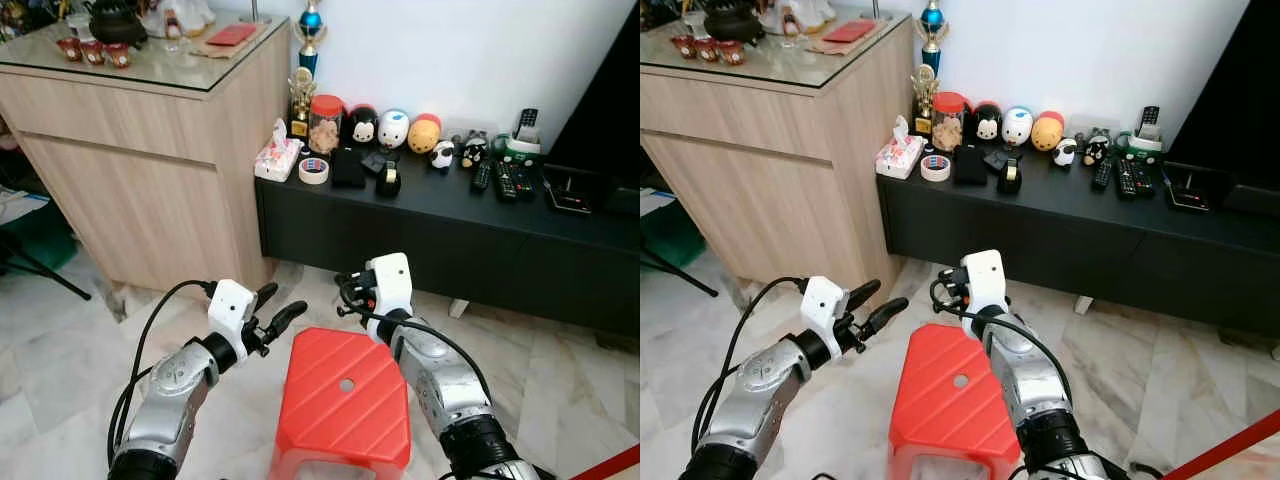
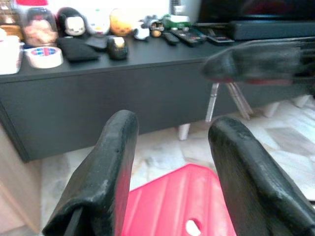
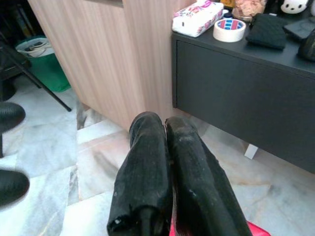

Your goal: Hang keys on a hook

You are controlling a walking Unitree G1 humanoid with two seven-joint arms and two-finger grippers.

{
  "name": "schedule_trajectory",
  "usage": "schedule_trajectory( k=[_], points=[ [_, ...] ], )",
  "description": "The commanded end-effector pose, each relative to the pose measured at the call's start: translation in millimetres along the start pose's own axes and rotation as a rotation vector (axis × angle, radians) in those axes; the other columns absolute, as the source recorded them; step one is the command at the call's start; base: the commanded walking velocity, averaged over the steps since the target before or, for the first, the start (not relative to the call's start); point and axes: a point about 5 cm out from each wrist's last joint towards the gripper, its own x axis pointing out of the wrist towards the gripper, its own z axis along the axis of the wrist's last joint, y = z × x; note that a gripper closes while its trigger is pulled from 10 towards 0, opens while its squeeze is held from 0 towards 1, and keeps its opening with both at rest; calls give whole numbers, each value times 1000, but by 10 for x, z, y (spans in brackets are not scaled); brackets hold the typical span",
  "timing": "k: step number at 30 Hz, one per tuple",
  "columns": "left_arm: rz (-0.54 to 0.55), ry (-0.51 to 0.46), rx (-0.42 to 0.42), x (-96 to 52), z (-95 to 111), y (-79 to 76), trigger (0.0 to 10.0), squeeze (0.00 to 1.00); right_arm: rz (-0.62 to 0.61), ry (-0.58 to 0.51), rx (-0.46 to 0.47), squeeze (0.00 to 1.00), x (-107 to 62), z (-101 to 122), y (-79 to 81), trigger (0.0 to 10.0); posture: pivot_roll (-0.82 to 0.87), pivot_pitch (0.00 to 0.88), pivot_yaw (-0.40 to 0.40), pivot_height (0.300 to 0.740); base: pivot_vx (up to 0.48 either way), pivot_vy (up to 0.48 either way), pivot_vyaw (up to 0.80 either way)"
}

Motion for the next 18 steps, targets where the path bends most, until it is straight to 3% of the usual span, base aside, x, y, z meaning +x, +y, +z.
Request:
schedule_trajectory(
  k=[1, 10, 18],
  points=[
    [-59, 19, -2, -2, 21, -55, 10000, 0, 1, -7, 3, 0, -27, 44, -1, 10000, 66, 7, -82, 740, 0, 0, 0],
    [-151, 81, 26, -10, 18, -92, 10000, 0, 29, 42, -14, 0, -47, 57, 51, 10000, 59, 6, -96, 740, 0, 0, 0],
    [-225, 135, 86, -12, 66, -117, 10000, 0, 122, 20, -45, 0, -82, 236, 237, 10000, 59, 11, -97, 740, 0, 0, 0]
  ],
)
